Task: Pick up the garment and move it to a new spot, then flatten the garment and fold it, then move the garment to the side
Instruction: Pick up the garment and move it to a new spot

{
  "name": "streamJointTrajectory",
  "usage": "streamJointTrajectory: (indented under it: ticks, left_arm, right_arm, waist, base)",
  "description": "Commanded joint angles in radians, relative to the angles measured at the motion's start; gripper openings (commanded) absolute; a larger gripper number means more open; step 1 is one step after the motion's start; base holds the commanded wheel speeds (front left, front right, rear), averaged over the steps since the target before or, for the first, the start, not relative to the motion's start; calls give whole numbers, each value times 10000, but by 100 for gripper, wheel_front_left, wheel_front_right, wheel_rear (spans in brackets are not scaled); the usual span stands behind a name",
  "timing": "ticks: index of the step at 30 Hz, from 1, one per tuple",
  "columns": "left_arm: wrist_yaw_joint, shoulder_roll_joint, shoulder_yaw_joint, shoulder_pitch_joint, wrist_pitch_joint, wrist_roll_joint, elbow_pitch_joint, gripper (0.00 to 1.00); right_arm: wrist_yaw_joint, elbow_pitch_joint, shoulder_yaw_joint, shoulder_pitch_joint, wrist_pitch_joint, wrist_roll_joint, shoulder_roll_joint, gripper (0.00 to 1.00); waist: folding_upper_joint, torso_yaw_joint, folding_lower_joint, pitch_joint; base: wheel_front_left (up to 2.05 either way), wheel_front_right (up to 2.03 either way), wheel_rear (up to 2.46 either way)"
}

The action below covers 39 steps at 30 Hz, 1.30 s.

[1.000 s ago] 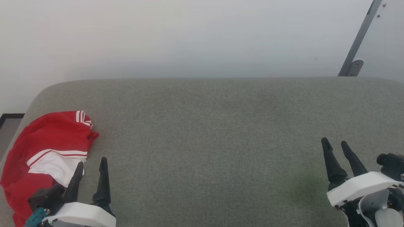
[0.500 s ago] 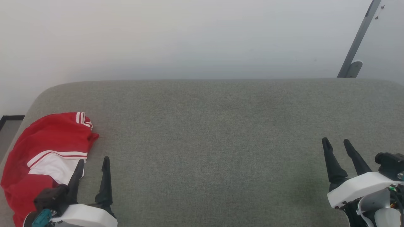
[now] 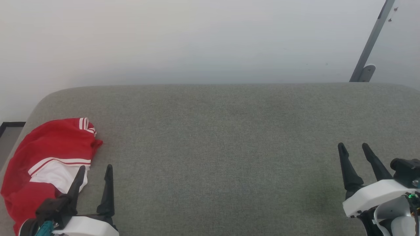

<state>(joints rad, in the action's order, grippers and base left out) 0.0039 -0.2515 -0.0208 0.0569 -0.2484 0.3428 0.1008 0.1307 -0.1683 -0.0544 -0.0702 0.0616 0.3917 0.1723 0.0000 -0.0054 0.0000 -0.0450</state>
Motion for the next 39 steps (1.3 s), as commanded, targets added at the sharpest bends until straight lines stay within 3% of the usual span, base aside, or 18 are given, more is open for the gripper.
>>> streamJointTrajectory:
  ticks: [1,24,39]
  left_arm:
    - [-44,-71,34,79,-106,-227,-48,100]
    - [-412,-215,510,-186,-184,-146,259,100]
    - [-51,-508,1059,-281,-12,145,547,100]
  right_arm:
    - [0,61,-8,44,73,-171,46,100]
    - [0,243,-54,190,39,-527,86,100]
    - [0,66,931,-141,-38,-305,120,100]
  waist:
    - [0,-2,0,-8]
    - [0,480,0,-6]
    - [0,2201,0,-339]
  base:
    - [0,0,0]
    - [0,0,0]
    - [0,0,0]
